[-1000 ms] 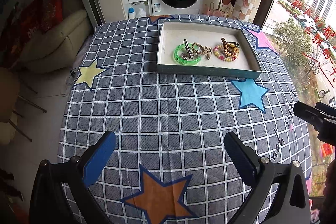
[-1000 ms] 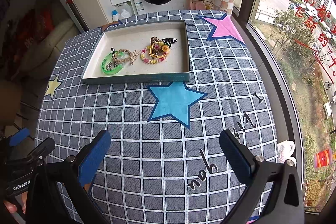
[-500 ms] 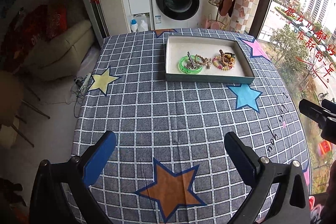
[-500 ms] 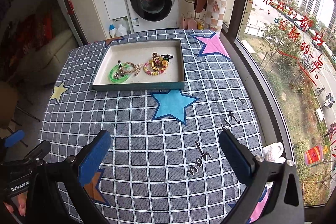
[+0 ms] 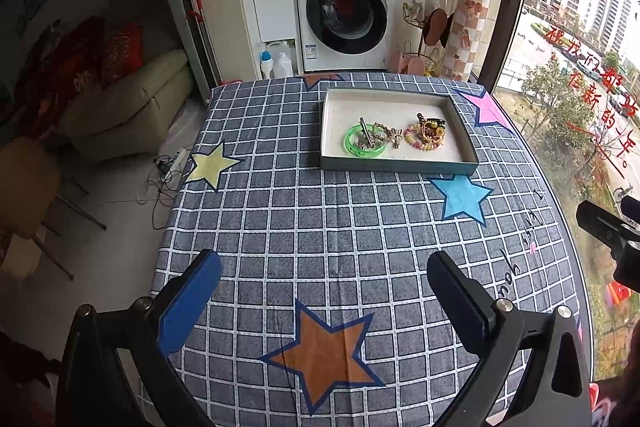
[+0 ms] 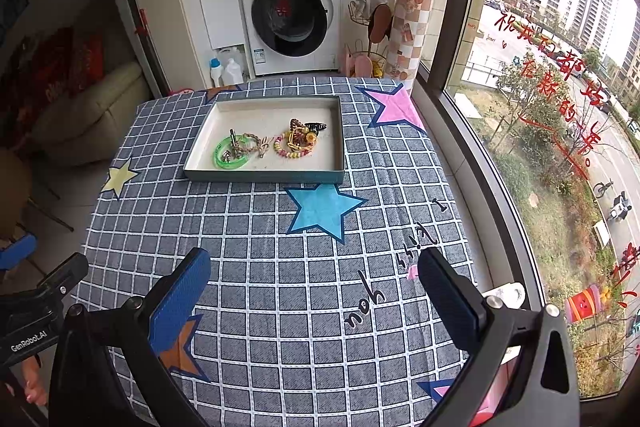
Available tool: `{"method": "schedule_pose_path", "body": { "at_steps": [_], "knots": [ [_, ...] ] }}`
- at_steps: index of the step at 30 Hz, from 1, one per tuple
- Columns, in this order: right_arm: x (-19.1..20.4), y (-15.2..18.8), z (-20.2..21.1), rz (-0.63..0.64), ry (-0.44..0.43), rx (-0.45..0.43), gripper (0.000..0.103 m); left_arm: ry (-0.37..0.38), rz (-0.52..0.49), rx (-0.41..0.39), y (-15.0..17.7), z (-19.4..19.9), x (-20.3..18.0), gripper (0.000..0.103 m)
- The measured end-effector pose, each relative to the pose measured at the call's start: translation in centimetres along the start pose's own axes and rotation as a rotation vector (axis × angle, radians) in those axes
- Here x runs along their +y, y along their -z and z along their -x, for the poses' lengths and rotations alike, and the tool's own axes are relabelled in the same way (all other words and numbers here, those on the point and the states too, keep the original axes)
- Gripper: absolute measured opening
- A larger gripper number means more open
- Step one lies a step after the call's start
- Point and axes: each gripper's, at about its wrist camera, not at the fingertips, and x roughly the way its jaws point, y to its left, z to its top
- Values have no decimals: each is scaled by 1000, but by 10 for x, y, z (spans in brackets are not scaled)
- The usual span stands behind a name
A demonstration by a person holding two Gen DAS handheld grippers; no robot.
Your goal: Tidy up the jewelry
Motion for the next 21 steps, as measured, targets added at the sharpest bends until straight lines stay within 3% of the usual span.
{"method": "schedule_pose_path", "body": {
  "at_steps": [21],
  "knots": [
    [-5, -2, 18, 36, -28, -50, 103, -19, 11, -24, 3, 37, 2, 103]
  ]
}}
